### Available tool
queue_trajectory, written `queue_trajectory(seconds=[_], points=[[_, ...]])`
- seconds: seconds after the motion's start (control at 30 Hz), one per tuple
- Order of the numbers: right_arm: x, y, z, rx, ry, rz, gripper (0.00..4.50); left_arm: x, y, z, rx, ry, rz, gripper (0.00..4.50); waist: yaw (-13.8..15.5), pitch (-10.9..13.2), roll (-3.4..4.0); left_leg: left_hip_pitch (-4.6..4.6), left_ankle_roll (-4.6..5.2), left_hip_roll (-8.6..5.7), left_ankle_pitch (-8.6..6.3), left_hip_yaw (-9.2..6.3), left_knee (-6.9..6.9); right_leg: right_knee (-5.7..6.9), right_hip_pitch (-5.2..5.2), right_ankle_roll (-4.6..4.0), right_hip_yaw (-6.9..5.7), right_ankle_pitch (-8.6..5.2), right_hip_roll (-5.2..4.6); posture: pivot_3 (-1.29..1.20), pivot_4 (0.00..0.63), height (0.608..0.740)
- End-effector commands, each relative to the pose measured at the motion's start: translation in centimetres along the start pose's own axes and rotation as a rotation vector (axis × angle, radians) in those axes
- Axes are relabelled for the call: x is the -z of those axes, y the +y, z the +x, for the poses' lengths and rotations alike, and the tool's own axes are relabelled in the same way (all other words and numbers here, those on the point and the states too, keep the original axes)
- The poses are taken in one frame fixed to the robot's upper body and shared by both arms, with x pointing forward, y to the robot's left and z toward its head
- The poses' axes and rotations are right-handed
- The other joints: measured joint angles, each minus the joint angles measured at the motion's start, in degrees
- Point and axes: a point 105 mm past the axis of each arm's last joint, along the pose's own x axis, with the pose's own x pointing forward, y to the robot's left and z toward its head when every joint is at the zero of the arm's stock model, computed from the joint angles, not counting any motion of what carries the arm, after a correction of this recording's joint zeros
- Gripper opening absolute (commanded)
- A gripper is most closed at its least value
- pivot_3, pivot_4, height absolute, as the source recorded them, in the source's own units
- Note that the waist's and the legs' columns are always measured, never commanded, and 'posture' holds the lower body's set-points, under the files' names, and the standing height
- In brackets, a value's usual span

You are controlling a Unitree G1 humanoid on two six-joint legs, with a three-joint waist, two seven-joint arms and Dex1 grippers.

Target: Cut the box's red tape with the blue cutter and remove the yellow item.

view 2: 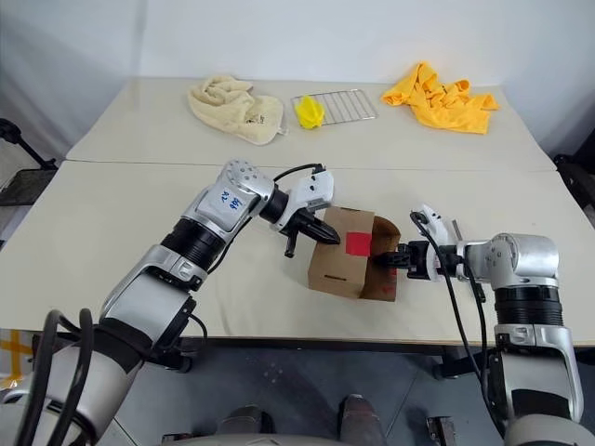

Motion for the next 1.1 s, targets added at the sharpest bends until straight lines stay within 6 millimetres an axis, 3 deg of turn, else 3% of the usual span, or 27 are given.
queue_trajectory(seconds=[0.03,0.37,0.83,1.1], points=[[-0.4,1.6,0.4,-0.034,0.01,-0.042,0.04,1.9,-0.4,1.4,0.009,0.076,-0.034,0.0,0.0,0.0,0.0,0.0,0.0,0.0,0.0,0.0,-0.01,0.0,0.0,0.0,0.0,0.0,0.0,0.0,0.15,0.74],[-1.8,3.6,-1.9,0.105,0.053,-0.123,0.04,2.9,-1.0,1.6,0.009,0.077,-0.072,0.0,0.5,0.0,0.07,-0.22,0.0,0.0,0.0,-0.02,-0.07,0.07,-0.14,0.0,-0.02,0.01,0.0,0.0,0.15,0.74],[-7.0,8.1,-5.9,0.231,0.003,-0.32,0.04,3.9,-0.8,1.0,-0.057,0.05,-0.153,0.0,2.3,0.0,0.07,-0.42,0.07,-0.04,-0.04,-0.04,-0.06,-0.18,-0.14,0.01,-0.08,0.04,-0.08,0.0,0.15,0.74],[-7.1,10.0,-6.3,0.252,0.039,-0.366,0.04,4.1,-0.1,1.0,-0.115,0.024,-0.19,0.0,3.1,0.1,-0.08,-0.88,0.15,-0.07,-0.08,-0.05,-0.12,-0.41,-0.49,0.06,-0.17,0.09,-0.13,0.0,0.15,0.74]])
